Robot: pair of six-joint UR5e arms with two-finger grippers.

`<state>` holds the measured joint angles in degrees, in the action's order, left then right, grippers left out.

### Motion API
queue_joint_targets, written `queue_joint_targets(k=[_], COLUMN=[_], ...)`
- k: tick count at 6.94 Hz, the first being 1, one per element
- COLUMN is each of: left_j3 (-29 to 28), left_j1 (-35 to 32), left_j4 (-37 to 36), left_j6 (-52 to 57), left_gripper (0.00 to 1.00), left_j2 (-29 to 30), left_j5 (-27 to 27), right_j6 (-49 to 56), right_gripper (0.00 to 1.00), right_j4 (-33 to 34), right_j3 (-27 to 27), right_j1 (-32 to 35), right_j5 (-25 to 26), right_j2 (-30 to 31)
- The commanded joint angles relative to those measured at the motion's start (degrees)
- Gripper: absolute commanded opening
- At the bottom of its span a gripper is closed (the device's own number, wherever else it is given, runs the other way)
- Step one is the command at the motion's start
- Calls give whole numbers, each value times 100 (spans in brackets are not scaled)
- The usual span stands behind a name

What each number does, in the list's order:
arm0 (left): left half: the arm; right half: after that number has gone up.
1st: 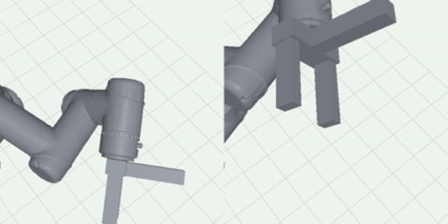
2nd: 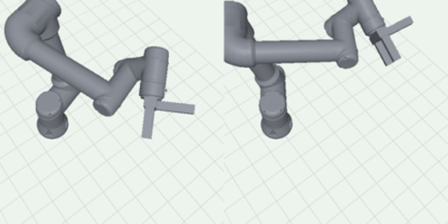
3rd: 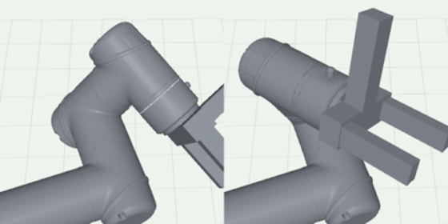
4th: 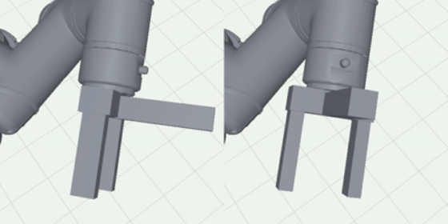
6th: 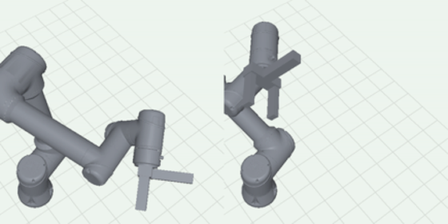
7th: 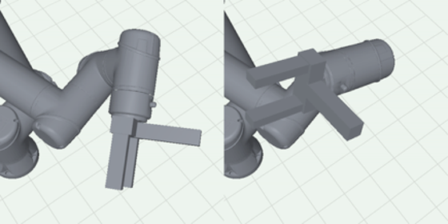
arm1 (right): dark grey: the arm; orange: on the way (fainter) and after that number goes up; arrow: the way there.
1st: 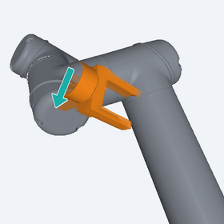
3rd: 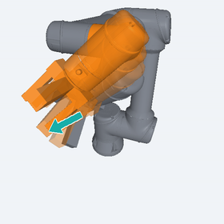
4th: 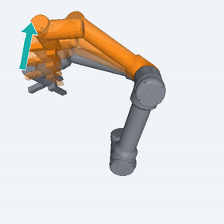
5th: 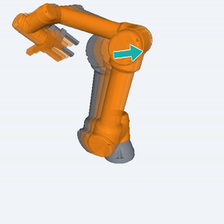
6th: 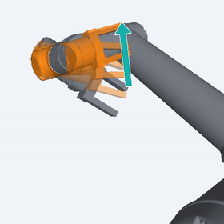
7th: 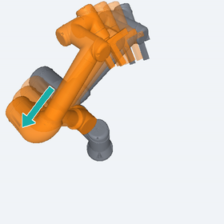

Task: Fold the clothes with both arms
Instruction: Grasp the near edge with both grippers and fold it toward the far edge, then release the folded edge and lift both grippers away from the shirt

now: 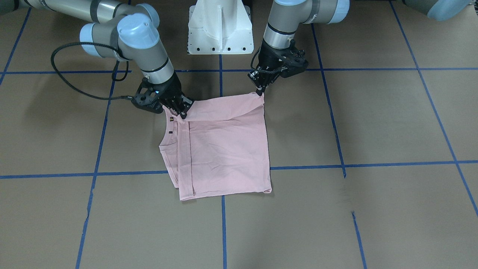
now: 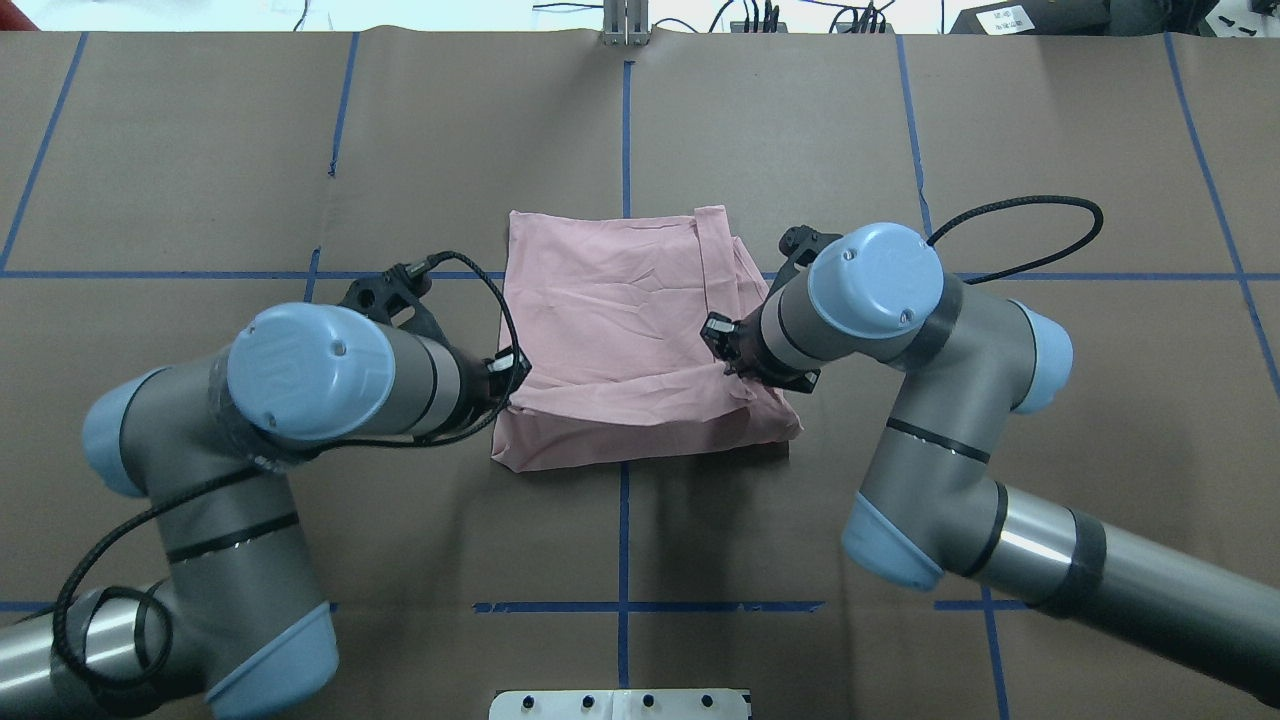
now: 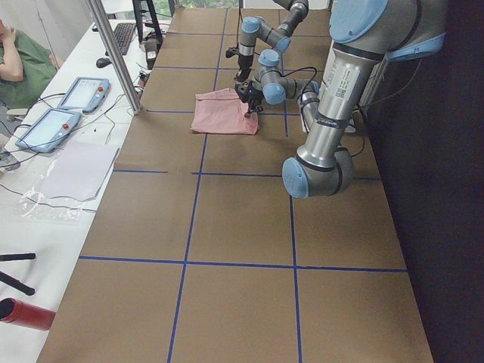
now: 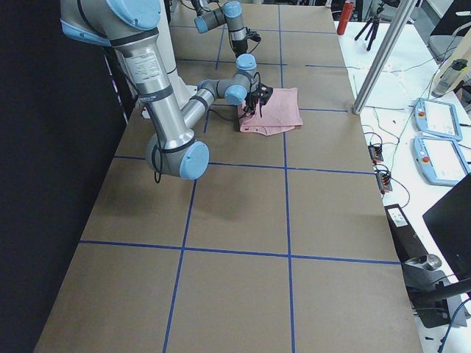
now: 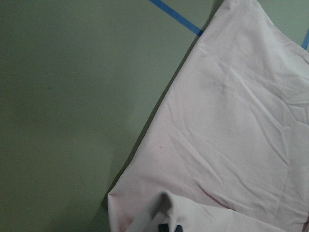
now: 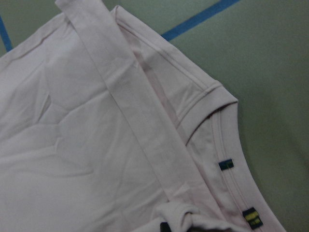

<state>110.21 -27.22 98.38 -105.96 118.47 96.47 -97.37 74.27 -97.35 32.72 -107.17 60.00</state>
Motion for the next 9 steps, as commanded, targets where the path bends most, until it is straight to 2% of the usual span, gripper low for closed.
queue_joint_targets(k=[1, 2, 3, 4, 5, 7, 8, 9], left_j3=[-1597, -2721, -3463, -3732, -3761, -3752, -3735, -3717], left_j1=[-851, -1247, -1616, -1855, -1944, -1945, -2084, -2329], left_j4=[801, 1458, 2126, 2280, 2317, 2361, 2352, 2309], left_j6=[31, 336, 817, 1335, 1576, 1587, 1787, 2111], left_gripper=[0, 0, 62, 100, 100, 100, 100, 100], left_j2=[892, 1254, 1336, 1346, 1346, 1346, 1337, 1293], left_j5=[177, 187, 196, 196, 196, 327, 607, 1088], right_j6=[129, 217, 392, 725, 1233, 1299, 1647, 2286], right_gripper=[0, 0, 51, 100, 100, 100, 100, 100], right_j4=[-158, -393, -1248, -1553, -1556, -1538, -1486, -1120], right_j3=[1351, 2159, 3377, 4146, 4319, 4417, 4417, 4400], right_j1=[820, 989, 1078, 1262, 1412, 1614, 1772, 2043], right_j5=[-442, -515, -437, -376, -271, -260, -287, -391], right_j2=[-1001, -1477, -1882, -2139, -2219, -2220, -2203, -2194])
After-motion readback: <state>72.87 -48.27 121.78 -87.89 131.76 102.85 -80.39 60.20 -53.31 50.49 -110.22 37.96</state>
